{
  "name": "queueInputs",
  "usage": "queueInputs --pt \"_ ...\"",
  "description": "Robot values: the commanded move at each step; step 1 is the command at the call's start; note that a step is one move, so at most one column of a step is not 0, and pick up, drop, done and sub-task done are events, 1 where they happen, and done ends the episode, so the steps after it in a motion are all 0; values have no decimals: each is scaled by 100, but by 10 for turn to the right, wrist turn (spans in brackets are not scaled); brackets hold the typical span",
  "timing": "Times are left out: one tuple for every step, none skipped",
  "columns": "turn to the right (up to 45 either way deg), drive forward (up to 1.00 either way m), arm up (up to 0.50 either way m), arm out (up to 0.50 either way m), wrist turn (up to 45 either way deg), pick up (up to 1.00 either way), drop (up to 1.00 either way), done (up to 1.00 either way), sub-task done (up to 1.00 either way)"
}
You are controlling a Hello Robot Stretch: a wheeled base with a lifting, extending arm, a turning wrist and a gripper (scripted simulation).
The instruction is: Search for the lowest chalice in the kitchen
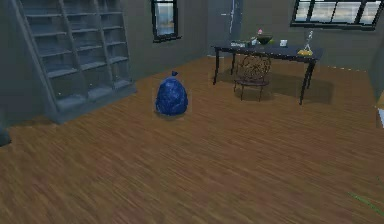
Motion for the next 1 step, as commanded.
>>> queueInputs --pt "0 70 0 0 0 0 0 0 0"
